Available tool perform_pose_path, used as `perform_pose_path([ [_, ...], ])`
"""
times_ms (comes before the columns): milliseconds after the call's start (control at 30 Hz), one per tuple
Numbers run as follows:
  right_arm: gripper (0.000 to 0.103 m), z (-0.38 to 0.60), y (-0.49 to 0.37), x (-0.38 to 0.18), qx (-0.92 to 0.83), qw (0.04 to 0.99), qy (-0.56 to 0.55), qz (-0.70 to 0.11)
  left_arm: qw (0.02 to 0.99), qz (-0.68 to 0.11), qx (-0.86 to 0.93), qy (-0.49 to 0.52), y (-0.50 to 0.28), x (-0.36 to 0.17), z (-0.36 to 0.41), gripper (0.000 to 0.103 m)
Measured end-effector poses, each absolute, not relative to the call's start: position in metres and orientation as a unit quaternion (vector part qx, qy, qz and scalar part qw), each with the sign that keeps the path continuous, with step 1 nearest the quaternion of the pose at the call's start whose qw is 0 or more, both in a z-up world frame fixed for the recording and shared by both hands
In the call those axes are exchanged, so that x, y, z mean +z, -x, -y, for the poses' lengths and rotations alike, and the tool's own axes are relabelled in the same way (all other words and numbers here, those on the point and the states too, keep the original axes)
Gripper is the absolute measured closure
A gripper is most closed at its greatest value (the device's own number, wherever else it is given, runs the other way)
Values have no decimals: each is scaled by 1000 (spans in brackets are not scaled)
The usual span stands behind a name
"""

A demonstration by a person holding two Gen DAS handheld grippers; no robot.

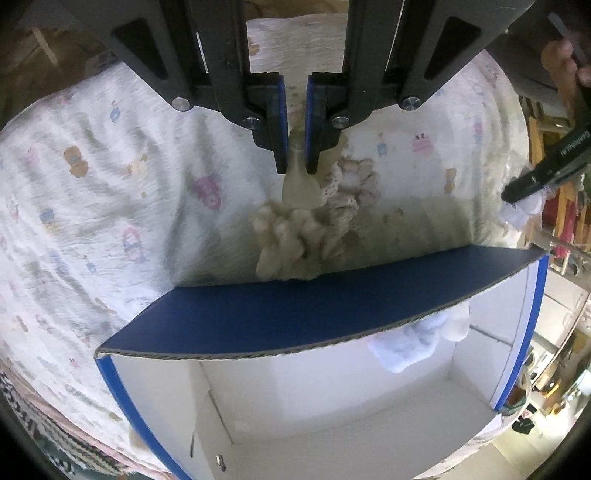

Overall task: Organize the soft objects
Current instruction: 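Grasp the clear plastic bag with the left tool and lift it, then carry the bag into the box with the left tool and open it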

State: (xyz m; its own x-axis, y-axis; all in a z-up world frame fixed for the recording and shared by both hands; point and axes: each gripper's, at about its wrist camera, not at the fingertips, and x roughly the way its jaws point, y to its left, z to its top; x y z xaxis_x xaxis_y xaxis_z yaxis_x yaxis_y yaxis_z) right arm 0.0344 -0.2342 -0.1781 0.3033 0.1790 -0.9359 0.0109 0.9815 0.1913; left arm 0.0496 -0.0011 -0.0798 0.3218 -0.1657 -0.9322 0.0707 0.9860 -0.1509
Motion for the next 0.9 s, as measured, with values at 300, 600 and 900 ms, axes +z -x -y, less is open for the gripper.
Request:
perform_pose_path([
  [300,94,232,-24,-177,65,805,-90,-583,834,-548,-50,42,-39,-54,-15,91],
  [600,94,242,-18,-118,74,848,-116,-512,877,-475,-44,55,-34,6,-12,91],
  [900,93,236,-51,-66,105,868,-151,-461,889,-448,-52,75,-77,44,0,91],
])
